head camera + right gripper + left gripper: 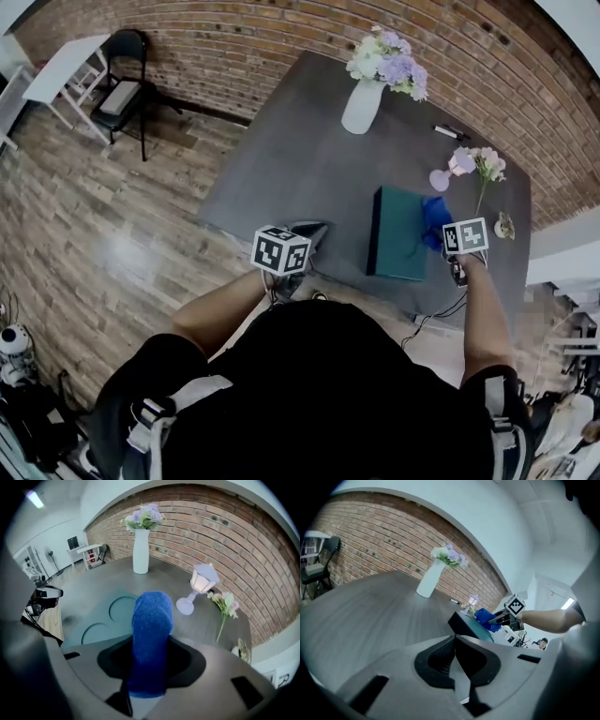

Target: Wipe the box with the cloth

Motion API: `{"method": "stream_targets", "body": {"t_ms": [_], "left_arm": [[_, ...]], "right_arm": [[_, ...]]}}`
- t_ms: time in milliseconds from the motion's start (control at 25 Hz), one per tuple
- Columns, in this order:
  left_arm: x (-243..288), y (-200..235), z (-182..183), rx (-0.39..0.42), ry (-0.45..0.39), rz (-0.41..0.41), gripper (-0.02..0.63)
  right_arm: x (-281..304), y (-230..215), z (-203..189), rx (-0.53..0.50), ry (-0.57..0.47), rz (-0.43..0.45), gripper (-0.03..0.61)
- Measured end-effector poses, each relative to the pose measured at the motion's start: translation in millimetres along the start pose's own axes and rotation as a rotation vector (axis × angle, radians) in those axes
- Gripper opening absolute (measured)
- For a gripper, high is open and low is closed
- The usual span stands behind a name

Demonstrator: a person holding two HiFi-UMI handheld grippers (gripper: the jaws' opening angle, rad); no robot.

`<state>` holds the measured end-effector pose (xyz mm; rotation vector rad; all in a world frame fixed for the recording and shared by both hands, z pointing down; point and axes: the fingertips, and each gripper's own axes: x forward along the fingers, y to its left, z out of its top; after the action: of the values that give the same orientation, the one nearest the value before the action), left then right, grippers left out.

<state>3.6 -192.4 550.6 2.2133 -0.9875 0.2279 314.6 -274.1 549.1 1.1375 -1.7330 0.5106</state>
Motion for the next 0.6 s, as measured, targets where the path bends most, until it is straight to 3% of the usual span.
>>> {"method": "stream_targets", "body": {"t_ms": [160, 360, 600], "left_arm": [[-19.2, 15.4, 6.0, -0.039, -0.07, 0.103, 0.01], [-57.7, 31.3, 3.0, -0.081, -0.14, 0.243, 0.01], [-101.2, 39.5, -6.4, -0.132, -0.175, 0.337, 0.009]], "right_arm": [[24.7, 19.1, 68.4, -0.156, -0.048, 0.069, 0.166], [59.8, 56.0, 121.0, -0.331, -0.048, 0.138, 0.166], [61.8, 91.9, 127.0, -0.384, -0.033, 0.205, 0.164]]}}
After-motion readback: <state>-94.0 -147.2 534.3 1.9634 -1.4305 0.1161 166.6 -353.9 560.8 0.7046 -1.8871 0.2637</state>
